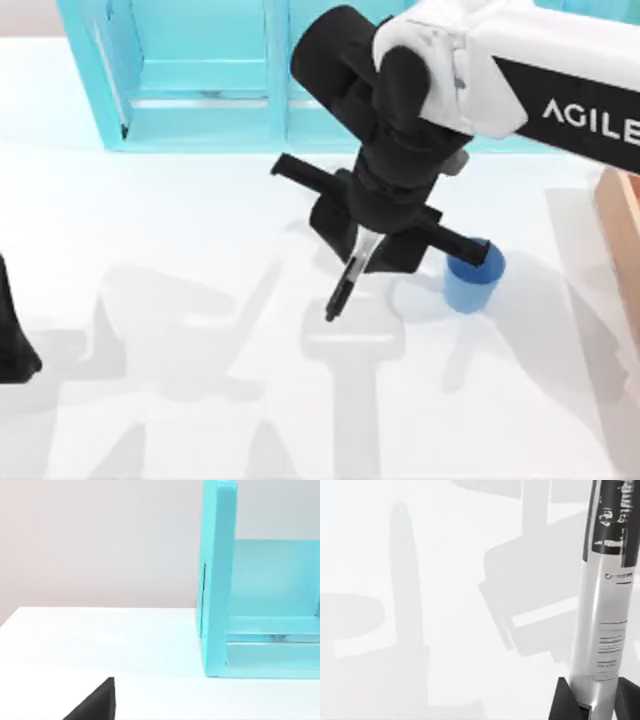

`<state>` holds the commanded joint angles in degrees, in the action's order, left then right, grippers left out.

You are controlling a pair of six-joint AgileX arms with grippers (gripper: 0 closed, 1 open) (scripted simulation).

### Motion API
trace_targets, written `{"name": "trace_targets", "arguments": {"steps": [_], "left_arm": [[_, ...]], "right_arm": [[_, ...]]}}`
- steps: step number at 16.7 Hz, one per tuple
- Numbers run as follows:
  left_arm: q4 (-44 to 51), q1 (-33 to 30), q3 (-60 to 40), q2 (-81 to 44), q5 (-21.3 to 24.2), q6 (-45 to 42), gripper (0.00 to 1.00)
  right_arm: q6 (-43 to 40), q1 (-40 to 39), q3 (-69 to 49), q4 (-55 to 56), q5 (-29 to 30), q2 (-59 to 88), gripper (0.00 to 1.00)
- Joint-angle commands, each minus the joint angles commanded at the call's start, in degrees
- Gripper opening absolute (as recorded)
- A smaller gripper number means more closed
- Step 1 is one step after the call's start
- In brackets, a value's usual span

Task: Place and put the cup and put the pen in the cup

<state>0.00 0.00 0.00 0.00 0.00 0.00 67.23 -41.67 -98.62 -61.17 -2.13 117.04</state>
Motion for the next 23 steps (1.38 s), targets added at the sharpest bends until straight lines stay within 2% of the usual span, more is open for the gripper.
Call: {"name": "trace_targets", "arguments": {"steps": [3, 6, 10, 18, 23], "left_arm": [[0.0, 0.0, 0.0, 0.0, 0.0, 0.0, 1.00], [0.0, 0.0, 0.0, 0.0, 0.0, 0.0, 1.00], [0.0, 0.0, 0.0, 0.0, 0.0, 0.0, 1.00], [0.0, 0.0, 0.0, 0.0, 0.0, 0.0, 1.00], [0.0, 0.0, 0.0, 0.0, 0.0, 0.0, 1.00]], "right_arm": [[-3.8, -1.0, 3.3, 5.2, 3.8, -1.4, 0.00], [-10.4, -2.7, 9.4, 15.1, 11.0, -3.5, 0.00], [-22.1, -5.6, 20.8, 33.5, 24.3, -6.9, 0.00], [-48.5, -12.7, 46.2, 78.2, 53.7, -15.1, 0.00], [-61.6, -16.5, 58.1, 103.7, 68.7, -20.7, 0.00]]}}
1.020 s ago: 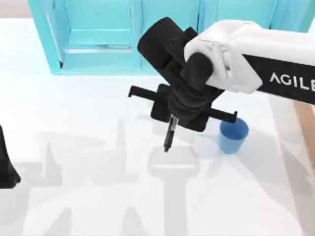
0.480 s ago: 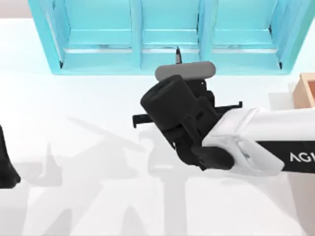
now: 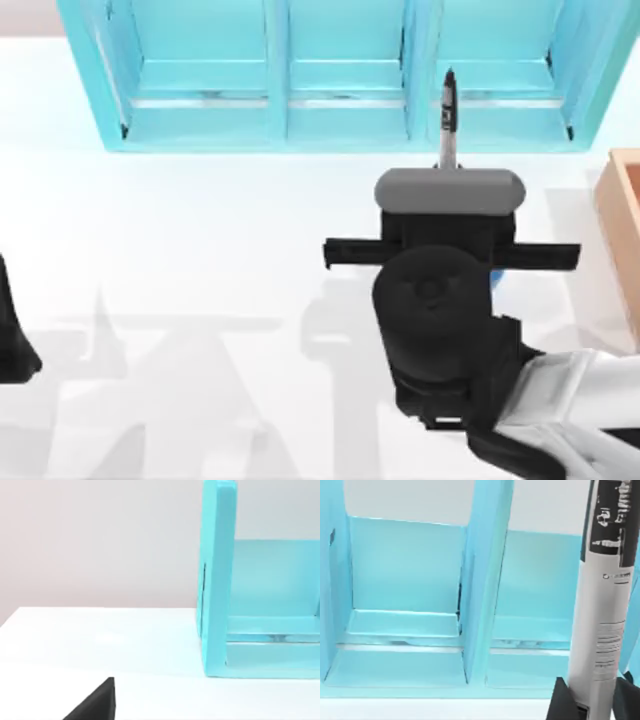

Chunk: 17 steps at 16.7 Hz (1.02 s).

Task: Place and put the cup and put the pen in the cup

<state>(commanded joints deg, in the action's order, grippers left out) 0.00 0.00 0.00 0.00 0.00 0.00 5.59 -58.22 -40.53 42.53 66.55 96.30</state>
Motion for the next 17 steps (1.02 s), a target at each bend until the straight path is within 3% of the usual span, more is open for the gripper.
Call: {"name": "trace_targets", "arguments": {"steps": [4, 7, 13, 17], "left_arm": [[0.0, 0.0, 0.0, 0.0, 0.0, 0.0, 1.00], [0.0, 0.0, 0.0, 0.0, 0.0, 0.0, 1.00], [0.0, 0.0, 0.0, 0.0, 0.0, 0.0, 1.00], [0.0, 0.0, 0.0, 0.0, 0.0, 0.0, 1.00]], "right_arm": [[-6.3, -2.2, 5.3, 13.8, 7.8, -3.5, 0.00], [-8.0, -2.9, 6.7, 17.8, 10.3, -4.7, 0.00], [-8.0, -2.4, 6.5, 18.0, 10.1, -4.4, 0.00], [-7.6, 1.5, 5.9, 19.5, 6.0, -1.5, 0.00]]}}
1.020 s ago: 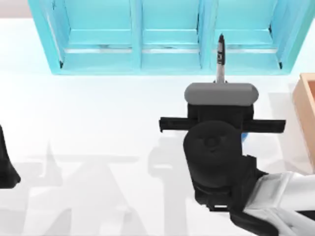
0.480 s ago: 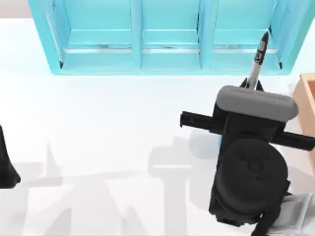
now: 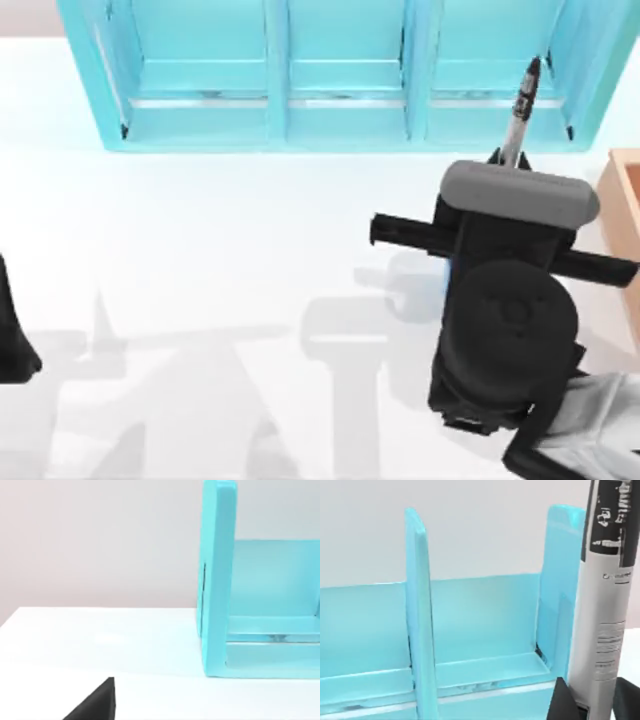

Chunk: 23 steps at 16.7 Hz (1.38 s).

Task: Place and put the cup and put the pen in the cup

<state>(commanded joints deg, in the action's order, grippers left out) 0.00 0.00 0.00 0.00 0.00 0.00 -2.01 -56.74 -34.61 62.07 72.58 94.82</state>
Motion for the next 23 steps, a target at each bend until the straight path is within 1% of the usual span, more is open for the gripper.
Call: {"name": "trace_targets", "arguments": {"steps": [3, 7, 20, 21, 23], "left_arm": [[0.0, 0.0, 0.0, 0.0, 0.0, 0.0, 1.00], [0.0, 0.0, 0.0, 0.0, 0.0, 0.0, 1.00], [0.0, 0.0, 0.0, 0.0, 0.0, 0.0, 1.00], [0.0, 0.0, 0.0, 0.0, 0.0, 0.0, 1.00], [0.0, 0.0, 0.0, 0.0, 0.0, 0.0, 1.00]], "right_arm": [[0.4, 3.2, -0.6, 1.4, -3.1, 2.1, 0.00], [0.5, 3.7, -0.8, 1.7, -3.5, 2.4, 0.00], [0.5, 3.7, -0.8, 1.7, -3.5, 2.4, 0.98], [0.5, 3.7, -0.8, 1.7, -3.5, 2.4, 1.00], [0.5, 3.7, -0.8, 1.7, -3.5, 2.4, 1.00]]}}
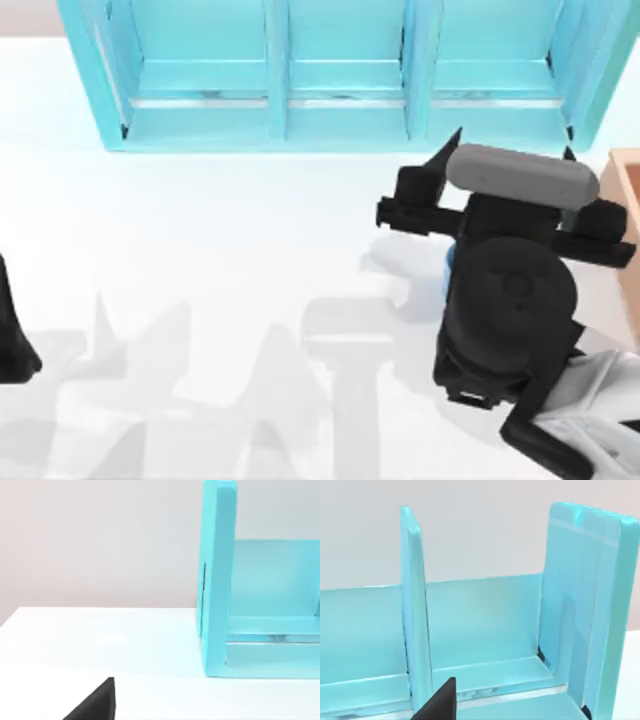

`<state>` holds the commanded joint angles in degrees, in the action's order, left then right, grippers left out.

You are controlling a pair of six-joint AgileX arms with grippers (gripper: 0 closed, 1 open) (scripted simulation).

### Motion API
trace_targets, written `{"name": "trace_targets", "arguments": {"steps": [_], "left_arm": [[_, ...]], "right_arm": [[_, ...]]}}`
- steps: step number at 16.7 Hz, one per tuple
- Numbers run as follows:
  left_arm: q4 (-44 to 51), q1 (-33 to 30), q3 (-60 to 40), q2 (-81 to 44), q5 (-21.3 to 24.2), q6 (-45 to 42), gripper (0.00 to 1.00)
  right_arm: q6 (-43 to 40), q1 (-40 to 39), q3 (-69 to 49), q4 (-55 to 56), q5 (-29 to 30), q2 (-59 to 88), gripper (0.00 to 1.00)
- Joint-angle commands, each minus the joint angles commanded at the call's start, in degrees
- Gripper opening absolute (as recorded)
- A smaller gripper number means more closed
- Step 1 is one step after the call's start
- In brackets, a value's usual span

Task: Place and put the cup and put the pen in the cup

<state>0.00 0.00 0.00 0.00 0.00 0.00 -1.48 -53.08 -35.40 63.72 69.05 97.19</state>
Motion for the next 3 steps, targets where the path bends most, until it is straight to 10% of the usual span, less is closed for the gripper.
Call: {"name": "trace_targets", "arguments": {"steps": [3], "left_arm": [[0.0, 0.0, 0.0, 0.0, 0.0, 0.0, 1.00]], "right_arm": [[0.0, 0.0, 0.0, 0.0, 0.0, 0.0, 1.00]]}}
